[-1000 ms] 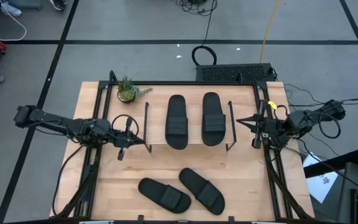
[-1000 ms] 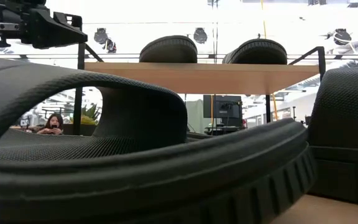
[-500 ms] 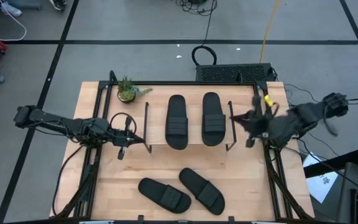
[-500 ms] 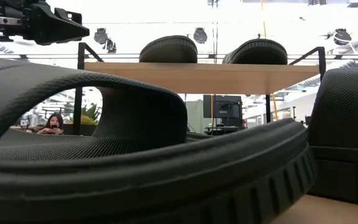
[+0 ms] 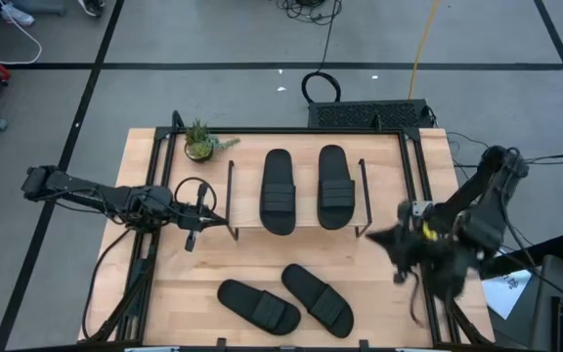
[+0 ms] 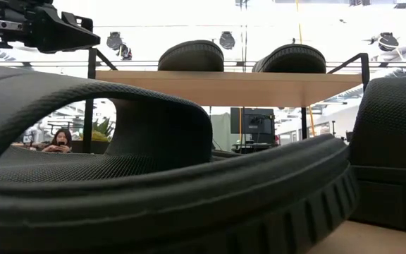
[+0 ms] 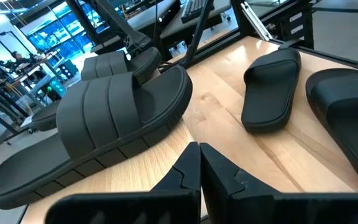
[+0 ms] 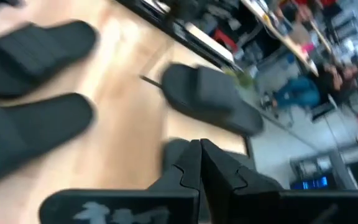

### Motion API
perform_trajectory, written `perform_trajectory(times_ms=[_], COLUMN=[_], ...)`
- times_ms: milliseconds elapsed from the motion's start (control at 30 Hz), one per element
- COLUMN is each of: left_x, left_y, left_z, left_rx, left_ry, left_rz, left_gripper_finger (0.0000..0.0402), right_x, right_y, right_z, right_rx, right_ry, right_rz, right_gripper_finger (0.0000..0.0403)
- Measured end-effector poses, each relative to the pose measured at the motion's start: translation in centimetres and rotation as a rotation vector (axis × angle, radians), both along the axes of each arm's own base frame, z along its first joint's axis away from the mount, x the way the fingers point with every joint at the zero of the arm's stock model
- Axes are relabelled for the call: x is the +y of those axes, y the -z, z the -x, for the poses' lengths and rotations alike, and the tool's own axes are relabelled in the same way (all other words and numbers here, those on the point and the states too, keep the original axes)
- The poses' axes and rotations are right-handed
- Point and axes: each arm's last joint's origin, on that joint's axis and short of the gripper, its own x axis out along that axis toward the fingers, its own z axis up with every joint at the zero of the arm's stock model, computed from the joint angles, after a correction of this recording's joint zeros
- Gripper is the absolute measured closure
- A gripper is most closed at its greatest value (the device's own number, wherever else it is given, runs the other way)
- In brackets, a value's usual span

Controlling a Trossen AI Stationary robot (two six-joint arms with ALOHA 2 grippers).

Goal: Pick and place slides into the shelf
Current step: Put the black slipper under the shelf

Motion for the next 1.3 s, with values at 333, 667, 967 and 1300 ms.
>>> perform_trajectory(times_ms=[333,667,967,1300], left_x=[0.0,0.0,0.0,0.0], left_y=[-0.3,-0.4,-0.4,-0.4], left_z=[-0.1,-0.1,-0.1,-0.1], left_rx=[-0.031,-0.035,-0.033,-0.036], left_ry=[0.0,-0.005,-0.007,-0.002], left_rz=[0.013,0.041,0.047,0.026], left_gripper_finger=[0.0399,0.04,0.0397,0.0398], right_x=[8.3,11.6,13.0,14.3], right_y=[6.0,11.9,14.4,17.3], right_z=[-0.9,-2.6,-3.2,-2.8], right_rx=[-0.001,0.075,0.132,0.007], right_ry=[-0.048,0.067,0.113,0.23], right_rz=[0.06,-0.067,-0.307,-0.906], right_gripper_finger=[0.0403,0.0403,0.0403,0.0403])
